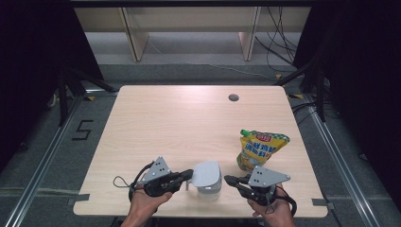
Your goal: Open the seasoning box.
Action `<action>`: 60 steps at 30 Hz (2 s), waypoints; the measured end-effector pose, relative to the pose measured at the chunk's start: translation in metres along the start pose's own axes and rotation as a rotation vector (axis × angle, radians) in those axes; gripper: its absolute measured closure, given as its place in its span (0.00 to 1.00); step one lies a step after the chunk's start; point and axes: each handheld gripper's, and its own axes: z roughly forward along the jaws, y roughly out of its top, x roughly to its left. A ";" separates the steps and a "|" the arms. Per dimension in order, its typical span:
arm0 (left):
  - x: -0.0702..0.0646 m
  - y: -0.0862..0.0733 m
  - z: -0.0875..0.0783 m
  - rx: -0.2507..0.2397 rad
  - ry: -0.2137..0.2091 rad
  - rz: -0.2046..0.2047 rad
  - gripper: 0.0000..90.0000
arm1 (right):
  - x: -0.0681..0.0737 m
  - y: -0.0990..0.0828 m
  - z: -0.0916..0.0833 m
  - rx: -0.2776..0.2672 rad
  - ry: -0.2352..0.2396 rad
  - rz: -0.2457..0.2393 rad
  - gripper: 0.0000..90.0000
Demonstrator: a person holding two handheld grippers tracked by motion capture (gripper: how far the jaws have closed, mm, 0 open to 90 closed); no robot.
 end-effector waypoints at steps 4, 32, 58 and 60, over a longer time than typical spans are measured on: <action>-0.001 0.000 -0.001 0.003 0.008 -0.007 0.99 | 0.002 0.001 0.004 -0.004 0.007 -0.014 1.00; 0.006 -0.049 -0.044 0.077 0.005 0.000 0.40 | 0.018 0.029 0.018 -0.071 0.009 -0.055 0.99; -0.001 -0.060 -0.047 0.110 0.044 -0.021 0.37 | 0.037 0.044 0.043 -0.078 0.079 -0.078 0.99; -0.003 -0.060 -0.047 0.098 0.050 -0.058 0.37 | 0.040 0.046 0.046 -0.071 0.084 -0.090 0.99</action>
